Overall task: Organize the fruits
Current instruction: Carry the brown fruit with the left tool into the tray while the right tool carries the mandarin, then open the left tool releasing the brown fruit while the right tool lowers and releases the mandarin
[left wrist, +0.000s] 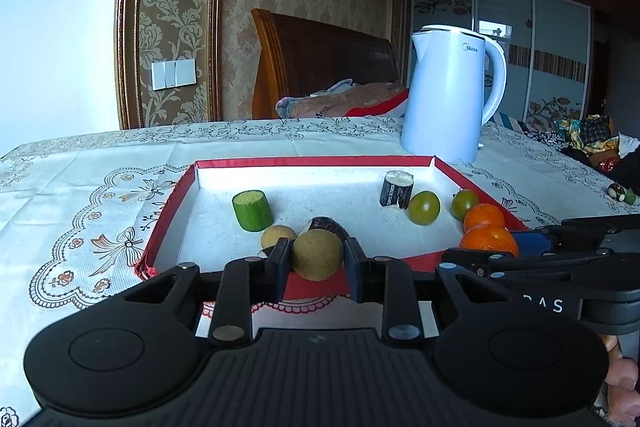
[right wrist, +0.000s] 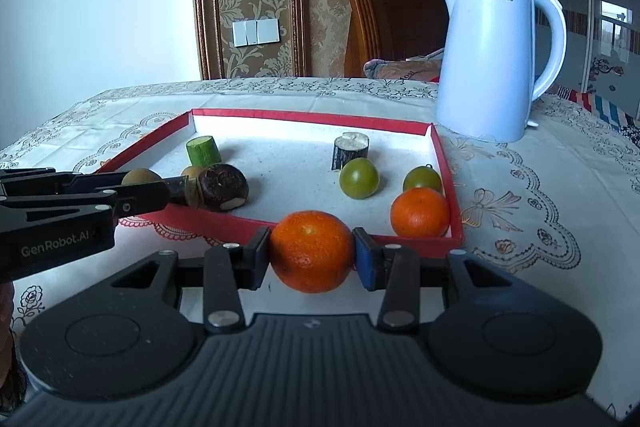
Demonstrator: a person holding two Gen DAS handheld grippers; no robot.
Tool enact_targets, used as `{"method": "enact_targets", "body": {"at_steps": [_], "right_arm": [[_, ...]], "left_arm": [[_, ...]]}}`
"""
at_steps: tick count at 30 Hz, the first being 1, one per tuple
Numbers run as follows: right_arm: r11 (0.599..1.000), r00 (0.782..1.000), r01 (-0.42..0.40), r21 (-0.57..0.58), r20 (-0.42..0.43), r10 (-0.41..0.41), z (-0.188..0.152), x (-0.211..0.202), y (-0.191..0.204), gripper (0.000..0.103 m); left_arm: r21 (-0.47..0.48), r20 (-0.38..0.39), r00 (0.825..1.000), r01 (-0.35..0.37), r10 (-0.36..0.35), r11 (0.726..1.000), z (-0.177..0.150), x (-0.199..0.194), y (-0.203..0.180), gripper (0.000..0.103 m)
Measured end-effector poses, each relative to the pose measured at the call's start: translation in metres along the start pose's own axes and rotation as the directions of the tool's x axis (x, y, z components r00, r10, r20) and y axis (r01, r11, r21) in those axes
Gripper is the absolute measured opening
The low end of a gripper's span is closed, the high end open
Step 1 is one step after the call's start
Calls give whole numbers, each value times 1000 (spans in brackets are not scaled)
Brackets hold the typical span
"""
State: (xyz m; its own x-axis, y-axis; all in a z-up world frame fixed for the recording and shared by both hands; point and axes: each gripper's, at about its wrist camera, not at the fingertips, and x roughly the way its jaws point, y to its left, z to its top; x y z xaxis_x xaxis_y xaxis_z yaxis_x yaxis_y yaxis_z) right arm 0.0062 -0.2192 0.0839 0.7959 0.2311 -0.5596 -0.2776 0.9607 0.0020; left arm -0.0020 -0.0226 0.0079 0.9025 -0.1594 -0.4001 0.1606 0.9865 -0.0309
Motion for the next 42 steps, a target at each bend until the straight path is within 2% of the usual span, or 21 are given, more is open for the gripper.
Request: {"method": "enact_targets", "body": {"at_steps": [6, 13, 17, 22, 31, 42], "right_arm": [[1000, 1000, 15, 4, 16, -15, 20, 13, -4, 41], [999, 1000, 28, 31, 5, -28, 35, 40, -10, 41], [998, 999, 41, 37, -15, -41, 40, 55, -12, 41], [998, 999, 41, 38, -36, -40, 45, 71, -11, 41], [997, 997, 76, 29, -19, -75, 56, 87, -9, 41], [992, 993, 120, 44, -16, -119, 59, 99, -16, 41]], "left_arm": [[-19, -8, 1000, 1, -1, 1000, 13, 14, 1, 28], [-25, -13, 999, -41, 41, 999, 32, 40, 1, 28], [-36, -46, 997, -58, 57, 998, 38, 60, 4, 28], [-32, -66, 994, -92, 90, 995, 40, 78, 6, 28], [-57, -112, 989, -108, 101, 993, 37, 96, 19, 28], [-34, -88, 987, -136, 133, 990, 40, 102, 14, 28]]}}
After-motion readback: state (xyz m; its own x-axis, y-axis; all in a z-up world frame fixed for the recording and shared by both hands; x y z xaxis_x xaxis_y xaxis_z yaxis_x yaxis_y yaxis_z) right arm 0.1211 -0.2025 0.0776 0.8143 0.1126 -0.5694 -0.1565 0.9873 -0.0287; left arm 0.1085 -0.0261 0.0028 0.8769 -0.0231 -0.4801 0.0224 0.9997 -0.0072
